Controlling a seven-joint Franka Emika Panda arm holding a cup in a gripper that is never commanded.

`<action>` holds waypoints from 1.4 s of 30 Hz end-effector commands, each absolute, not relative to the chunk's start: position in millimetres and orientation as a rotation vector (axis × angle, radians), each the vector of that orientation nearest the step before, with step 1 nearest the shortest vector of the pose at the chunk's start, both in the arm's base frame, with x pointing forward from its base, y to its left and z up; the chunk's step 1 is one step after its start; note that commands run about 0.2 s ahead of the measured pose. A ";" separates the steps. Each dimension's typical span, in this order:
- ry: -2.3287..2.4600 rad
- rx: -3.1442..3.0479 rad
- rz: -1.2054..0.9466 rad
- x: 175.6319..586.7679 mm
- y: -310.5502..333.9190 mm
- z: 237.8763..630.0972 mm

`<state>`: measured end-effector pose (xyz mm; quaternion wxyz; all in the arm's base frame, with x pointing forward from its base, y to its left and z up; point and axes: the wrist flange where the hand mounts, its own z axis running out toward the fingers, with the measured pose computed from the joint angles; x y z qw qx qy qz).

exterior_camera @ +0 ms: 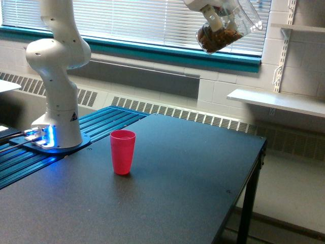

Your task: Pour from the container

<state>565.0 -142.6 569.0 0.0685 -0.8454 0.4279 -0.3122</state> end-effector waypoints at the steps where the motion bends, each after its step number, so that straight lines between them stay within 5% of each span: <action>1: 1.453 -2.537 -0.735 557.4 -136.9 499.2; 13: 1.624 -2.586 -0.432 509.9 -128.1 404.5; 42: 1.732 -2.698 -0.341 411.9 -112.3 397.4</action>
